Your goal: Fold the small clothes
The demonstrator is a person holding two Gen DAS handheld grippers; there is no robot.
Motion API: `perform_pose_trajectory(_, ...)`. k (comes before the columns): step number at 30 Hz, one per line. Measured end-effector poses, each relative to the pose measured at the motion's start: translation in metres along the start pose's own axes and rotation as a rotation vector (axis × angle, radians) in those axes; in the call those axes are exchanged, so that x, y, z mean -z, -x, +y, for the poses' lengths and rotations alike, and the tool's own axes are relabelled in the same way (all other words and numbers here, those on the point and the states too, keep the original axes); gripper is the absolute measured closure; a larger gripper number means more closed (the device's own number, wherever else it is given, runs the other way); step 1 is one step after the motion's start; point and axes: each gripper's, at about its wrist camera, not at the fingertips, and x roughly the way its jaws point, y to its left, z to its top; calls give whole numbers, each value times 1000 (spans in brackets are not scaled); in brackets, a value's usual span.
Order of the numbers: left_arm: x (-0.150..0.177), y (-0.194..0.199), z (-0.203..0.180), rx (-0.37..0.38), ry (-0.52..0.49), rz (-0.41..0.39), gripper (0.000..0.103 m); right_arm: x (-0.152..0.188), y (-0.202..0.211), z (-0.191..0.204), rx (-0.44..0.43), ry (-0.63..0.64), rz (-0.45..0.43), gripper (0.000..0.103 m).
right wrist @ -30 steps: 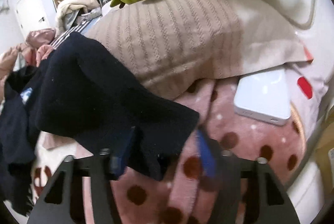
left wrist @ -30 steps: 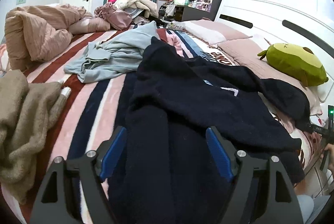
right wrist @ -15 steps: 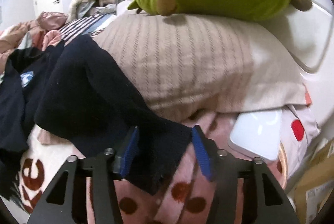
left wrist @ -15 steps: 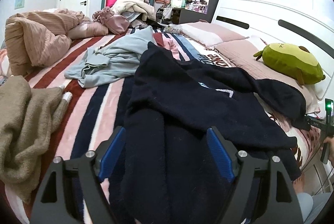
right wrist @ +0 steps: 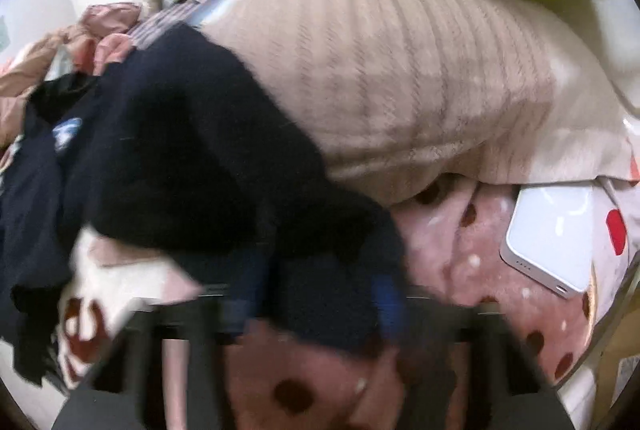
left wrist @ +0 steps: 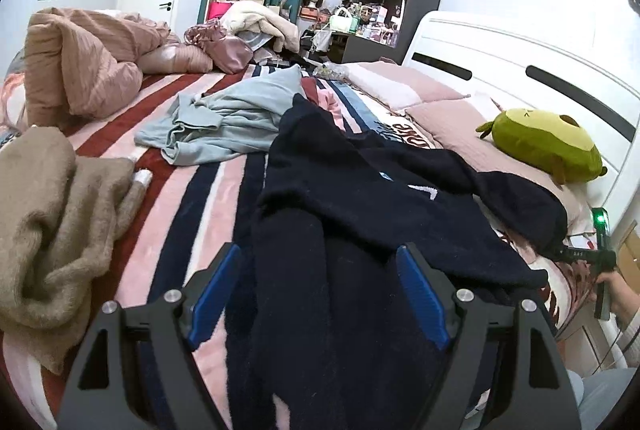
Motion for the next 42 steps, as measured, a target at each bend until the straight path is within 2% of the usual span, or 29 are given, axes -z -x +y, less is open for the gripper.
perform_pose_trajectory(5,-4,10,2,75,40,-23,26,6,38,19,-51,-29,-139,90)
perform_pose_trajectory(7,-6,15,2,71,38,-39,26,3,55,27,-82,-30,-175,90)
perform_pose_trajectory(10,-9,21,5,61,38,-58,26,-15,90,55,-174,-14,-258,91)
perform_pose_trajectory(15,-8,33,15,77,64,-85,26,-49,133,126,-323,65,-361,91)
perform_pose_trajectory(18,-7,40,23,67,64,-94,26,-59,149,183,-430,125,-382,91)
perform_pose_trajectory(21,-5,47,36,57,76,-98,26,-65,144,238,-478,206,-357,91)
perform_pose_trajectory(23,-5,51,46,53,83,-90,24,-65,125,281,-499,263,-297,91)
perform_pose_trajectory(26,-2,57,57,32,80,-87,23,-50,85,339,-511,342,-160,91)
perform_pose_trajectory(30,2,60,66,30,84,-77,22,-10,35,384,-516,425,24,88)
perform_pose_trajectory(32,3,58,68,38,84,-68,21,9,22,393,-515,465,91,86)
perform_pose_trajectory(34,4,54,66,48,79,-58,19,21,16,400,-517,501,126,79)
perform_pose_trajectory(35,4,51,65,57,74,-49,19,25,18,399,-520,512,127,70)
perform_pose_trajectory(36,5,48,63,65,69,-40,19,24,21,400,-517,509,118,62)
perform_pose_trajectory(38,4,39,55,91,56,-20,19,19,33,385,-507,476,80,57)
perform_pose_trajectory(41,3,24,38,139,31,19,18,8,51,354,-513,382,10,43)
perform_pose_trajectory(42,2,19,31,153,18,29,18,4,55,345,-501,356,-13,42)
